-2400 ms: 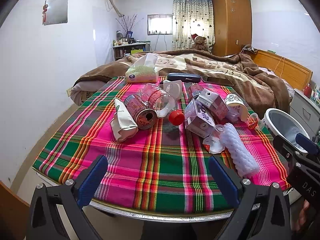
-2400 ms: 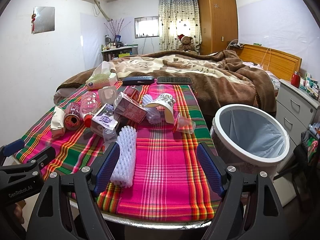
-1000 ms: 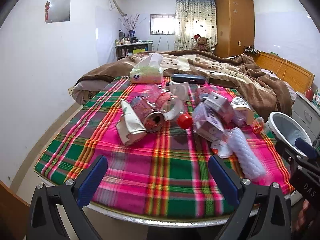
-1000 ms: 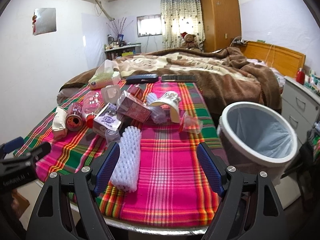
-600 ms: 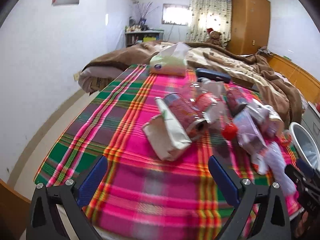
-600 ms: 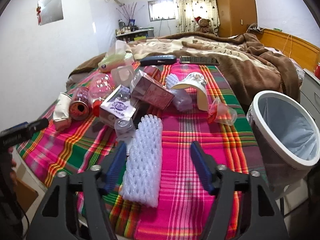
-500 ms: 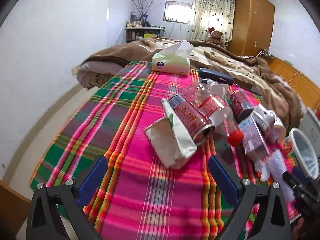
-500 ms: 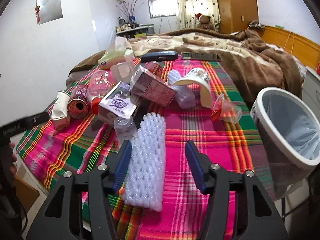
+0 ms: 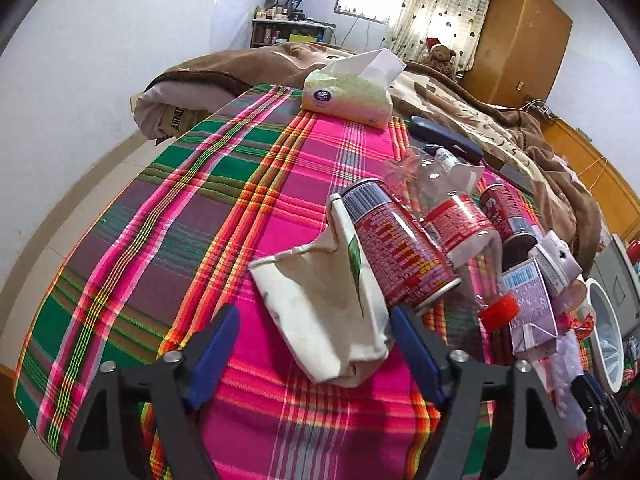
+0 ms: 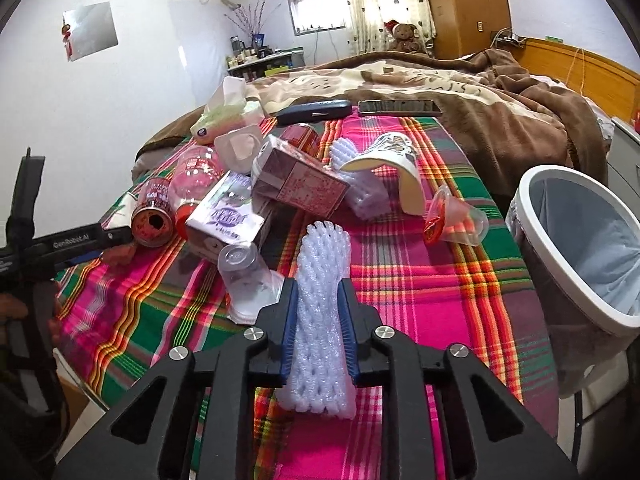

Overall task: Collect trash
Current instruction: 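Grasp the white foam fruit net with the right tool while the left tool grasps the white cloth bag, then carry the foam net with the right tool while the left tool carries the cloth bag toward the bin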

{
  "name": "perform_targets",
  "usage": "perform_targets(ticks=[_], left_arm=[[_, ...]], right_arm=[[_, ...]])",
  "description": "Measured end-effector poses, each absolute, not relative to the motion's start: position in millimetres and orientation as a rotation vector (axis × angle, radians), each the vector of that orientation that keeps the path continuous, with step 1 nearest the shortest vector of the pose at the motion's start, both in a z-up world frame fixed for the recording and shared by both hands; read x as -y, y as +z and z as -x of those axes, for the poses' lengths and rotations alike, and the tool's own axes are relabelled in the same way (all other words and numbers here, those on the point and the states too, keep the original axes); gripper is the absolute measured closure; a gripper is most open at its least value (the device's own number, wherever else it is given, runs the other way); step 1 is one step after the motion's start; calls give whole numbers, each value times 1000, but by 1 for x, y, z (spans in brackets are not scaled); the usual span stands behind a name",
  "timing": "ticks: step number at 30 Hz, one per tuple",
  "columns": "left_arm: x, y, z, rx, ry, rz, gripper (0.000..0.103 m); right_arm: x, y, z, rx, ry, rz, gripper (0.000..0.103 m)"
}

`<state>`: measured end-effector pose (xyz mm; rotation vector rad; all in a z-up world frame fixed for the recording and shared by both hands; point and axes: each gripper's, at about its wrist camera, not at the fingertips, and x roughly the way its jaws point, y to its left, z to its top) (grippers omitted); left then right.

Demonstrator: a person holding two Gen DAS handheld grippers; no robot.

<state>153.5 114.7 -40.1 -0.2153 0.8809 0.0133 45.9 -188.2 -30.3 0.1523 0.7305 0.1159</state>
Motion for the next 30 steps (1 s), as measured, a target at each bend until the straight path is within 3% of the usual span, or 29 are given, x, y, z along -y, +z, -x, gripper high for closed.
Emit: perform_targets(ticks=[5, 9, 12, 30], left_arm=[[-116, -46, -160, -904, -2, 258, 39], [-112, -46, -162, -898, -10, 261, 55], [-110, -45, -161, -892, -5, 257, 62], [-83, 14, -113, -752, -40, 150, 63]], right_arm=[[190, -29, -48, -719, 104, -157, 89], [195, -31, -50, -716, 105, -173, 89], [199, -29, -51, -711, 103, -181, 89], [223, -6, -51, -637, 95, -229, 89]])
